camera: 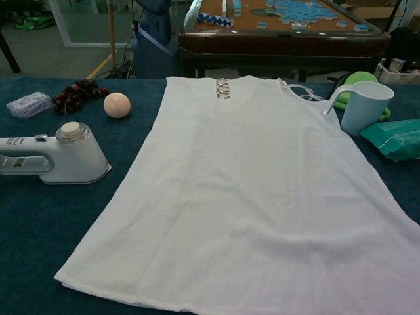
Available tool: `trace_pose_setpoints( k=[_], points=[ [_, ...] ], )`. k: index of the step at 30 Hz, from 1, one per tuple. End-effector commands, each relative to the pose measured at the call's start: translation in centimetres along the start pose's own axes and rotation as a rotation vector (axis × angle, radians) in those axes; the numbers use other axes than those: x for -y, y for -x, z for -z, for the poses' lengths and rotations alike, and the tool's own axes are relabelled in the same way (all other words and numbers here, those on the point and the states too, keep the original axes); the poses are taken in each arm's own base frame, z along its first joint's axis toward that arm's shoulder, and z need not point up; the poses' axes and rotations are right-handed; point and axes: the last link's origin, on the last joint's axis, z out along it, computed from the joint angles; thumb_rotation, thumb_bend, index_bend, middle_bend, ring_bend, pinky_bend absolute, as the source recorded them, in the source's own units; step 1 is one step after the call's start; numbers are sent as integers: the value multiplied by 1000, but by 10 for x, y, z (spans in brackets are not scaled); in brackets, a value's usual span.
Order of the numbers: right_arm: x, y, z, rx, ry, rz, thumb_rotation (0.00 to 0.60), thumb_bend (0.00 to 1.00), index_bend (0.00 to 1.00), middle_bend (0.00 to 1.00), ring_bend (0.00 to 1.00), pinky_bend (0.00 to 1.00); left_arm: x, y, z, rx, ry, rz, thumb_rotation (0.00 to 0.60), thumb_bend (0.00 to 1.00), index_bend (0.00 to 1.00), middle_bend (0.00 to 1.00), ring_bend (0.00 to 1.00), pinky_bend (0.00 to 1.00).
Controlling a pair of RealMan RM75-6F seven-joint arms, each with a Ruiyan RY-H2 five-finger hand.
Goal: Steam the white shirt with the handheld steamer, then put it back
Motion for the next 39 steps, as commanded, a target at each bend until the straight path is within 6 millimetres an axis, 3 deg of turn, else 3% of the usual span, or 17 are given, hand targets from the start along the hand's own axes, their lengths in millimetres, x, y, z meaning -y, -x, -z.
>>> trace_pose_setpoints(
  k=[1,18,33,39],
  points=[
    [-1,0,1,3,5,-2,600,115,110,281,197,243,-6,4,-11,10,6,-1,600,175,116,84,132,69],
    [-9,1,11,25,29,-16,600,115,110,280,197,243,-31,28,-53,-9,-17,43,600,175,158,127,184,114],
    [-17,2,15,39,50,-24,600,115,110,281,197,243,-36,40,-69,-16,-93,-6,600,176,363,247,270,174],
    [-19,2,16,47,54,-25,600,115,110,281,197,243,-37,42,-73,-26,-110,-20,600,176,405,345,335,207]
  ],
)
